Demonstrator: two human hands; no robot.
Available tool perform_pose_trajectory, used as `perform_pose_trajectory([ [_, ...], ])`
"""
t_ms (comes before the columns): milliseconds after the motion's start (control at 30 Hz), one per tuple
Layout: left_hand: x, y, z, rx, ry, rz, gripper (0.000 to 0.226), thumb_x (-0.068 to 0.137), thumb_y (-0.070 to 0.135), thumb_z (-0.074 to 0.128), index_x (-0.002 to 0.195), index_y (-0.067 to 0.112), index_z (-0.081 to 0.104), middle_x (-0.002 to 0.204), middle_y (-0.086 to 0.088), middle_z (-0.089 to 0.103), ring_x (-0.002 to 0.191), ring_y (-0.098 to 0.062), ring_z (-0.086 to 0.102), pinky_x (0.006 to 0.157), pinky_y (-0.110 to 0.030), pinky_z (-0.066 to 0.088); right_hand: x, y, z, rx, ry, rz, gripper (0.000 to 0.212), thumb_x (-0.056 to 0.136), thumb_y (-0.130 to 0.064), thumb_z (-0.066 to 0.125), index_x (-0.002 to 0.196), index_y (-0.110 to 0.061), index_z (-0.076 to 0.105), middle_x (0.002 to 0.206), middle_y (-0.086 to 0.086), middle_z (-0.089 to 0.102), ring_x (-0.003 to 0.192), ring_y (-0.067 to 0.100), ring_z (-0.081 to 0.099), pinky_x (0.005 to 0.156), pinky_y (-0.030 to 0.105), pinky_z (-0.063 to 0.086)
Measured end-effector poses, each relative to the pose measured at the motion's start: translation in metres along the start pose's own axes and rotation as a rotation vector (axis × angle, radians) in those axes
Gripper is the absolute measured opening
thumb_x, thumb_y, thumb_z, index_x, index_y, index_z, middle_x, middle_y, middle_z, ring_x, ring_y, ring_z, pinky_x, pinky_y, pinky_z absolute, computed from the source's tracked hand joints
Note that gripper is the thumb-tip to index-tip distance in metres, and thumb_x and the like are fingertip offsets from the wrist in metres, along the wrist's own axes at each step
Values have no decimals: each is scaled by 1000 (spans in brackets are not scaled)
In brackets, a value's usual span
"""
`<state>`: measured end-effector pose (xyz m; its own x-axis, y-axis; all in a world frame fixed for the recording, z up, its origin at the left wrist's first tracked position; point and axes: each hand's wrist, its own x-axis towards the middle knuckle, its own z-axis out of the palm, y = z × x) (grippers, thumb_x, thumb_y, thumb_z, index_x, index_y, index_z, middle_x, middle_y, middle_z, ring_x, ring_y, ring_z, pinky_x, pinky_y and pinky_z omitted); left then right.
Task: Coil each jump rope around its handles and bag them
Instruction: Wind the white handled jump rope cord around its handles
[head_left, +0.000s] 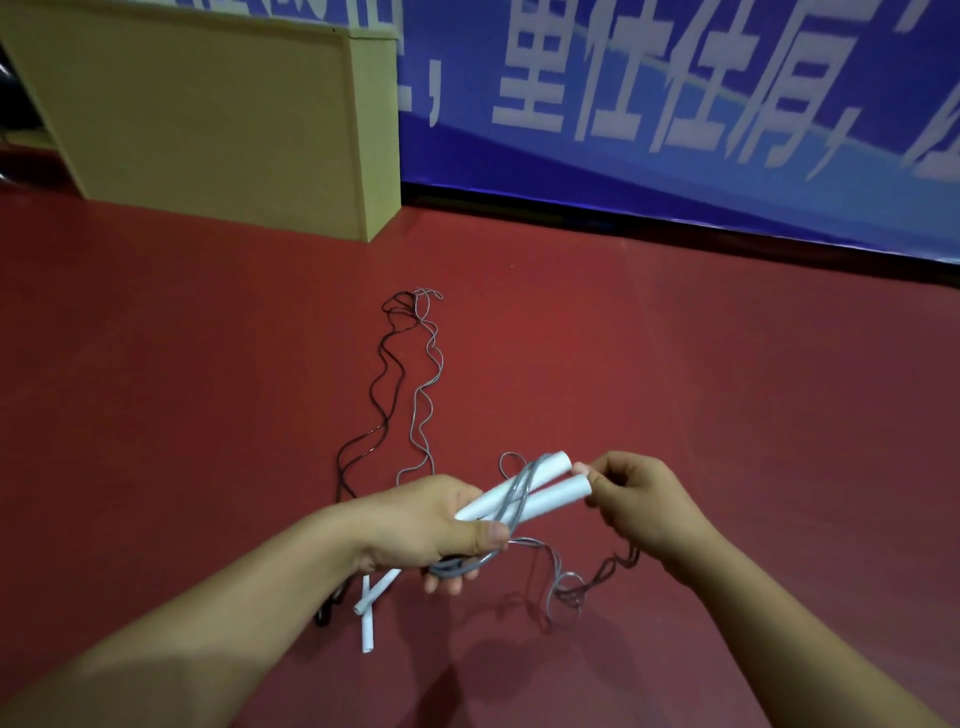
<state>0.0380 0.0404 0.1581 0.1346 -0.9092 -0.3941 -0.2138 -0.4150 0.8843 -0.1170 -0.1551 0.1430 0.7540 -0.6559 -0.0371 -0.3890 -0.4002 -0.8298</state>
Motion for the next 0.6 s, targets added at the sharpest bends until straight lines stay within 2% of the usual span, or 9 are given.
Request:
perform_pose_trajectory([
  [100, 2, -2, 1, -134, 96, 62, 19, 99, 25, 56, 92, 7, 54, 67, 1, 63, 55, -14, 65, 46, -23, 49, -4, -6, 7, 108, -113, 33, 29, 95, -26, 60, 75, -6, 65, 56, -1, 59, 47, 12, 48, 47, 26, 39],
  [167, 5, -3, 1, -293, 169, 72, 16, 98, 22, 56, 93, 7, 55, 72, -2, 67, 59, -18, 67, 52, -27, 54, -7, -10, 13, 134, -153, 28, 28, 97, -25, 58, 81, -4, 65, 58, 2, 58, 50, 13, 49, 51, 27, 41],
  [300, 11, -6, -5, -507, 392, 59, 18, 96, 22, 58, 97, 4, 59, 77, -9, 71, 60, -22, 67, 54, -32, 57, -10, -16, 21, 77, -193, 10, 19, 94, -27, 61, 82, -15, 66, 59, -6, 55, 57, 10, 49, 58, 29, 41],
  [467, 15, -9, -11, -460, 566, 15, 21, 97, 22, 60, 96, 2, 61, 69, -8, 68, 52, -19, 63, 44, -27, 50, -12, -22, 24, 168, -156, 41, 6, 92, -24, 64, 95, -19, 65, 58, -8, 49, 56, 12, 44, 57, 30, 38],
  [600, 15, -10, -14, -396, 623, 4, 16, 97, 21, 60, 95, 5, 62, 68, -7, 65, 47, -17, 58, 40, -24, 44, -11, -24, 19, 53, -93, 50, 13, 90, -30, 64, 85, -18, 65, 61, -6, 56, 56, 11, 49, 59, 32, 41],
])
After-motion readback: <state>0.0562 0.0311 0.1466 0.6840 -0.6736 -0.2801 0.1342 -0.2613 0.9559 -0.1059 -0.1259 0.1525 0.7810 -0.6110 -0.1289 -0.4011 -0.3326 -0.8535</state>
